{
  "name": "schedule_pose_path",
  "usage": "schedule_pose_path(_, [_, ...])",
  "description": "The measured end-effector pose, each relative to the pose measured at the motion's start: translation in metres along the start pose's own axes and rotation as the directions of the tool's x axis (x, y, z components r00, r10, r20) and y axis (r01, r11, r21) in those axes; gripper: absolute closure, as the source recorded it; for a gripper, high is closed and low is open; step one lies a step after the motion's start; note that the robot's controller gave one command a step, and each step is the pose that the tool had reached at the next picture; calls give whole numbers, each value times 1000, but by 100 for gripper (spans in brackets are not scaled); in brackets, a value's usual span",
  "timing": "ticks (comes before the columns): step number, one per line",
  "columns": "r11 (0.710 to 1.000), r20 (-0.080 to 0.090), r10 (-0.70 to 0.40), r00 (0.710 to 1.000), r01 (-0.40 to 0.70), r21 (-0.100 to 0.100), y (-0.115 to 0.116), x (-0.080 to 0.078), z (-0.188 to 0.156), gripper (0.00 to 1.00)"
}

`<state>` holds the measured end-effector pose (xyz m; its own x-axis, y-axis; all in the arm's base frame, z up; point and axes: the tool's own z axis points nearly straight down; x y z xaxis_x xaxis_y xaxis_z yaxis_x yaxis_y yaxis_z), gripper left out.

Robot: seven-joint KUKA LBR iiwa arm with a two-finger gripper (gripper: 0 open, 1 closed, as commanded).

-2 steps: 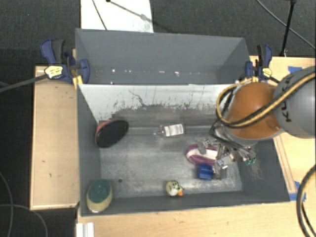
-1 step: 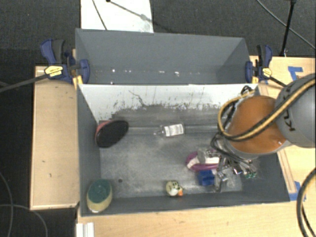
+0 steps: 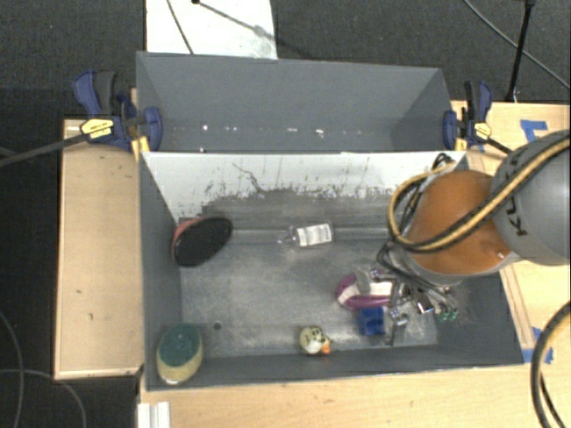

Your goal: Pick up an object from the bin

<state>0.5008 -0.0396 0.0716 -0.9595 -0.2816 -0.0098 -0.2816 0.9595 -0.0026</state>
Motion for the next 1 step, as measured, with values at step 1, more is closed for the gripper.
schedule_pose_path(1, [999, 4, 35, 999, -35, 1, 5, 9, -2, 0])
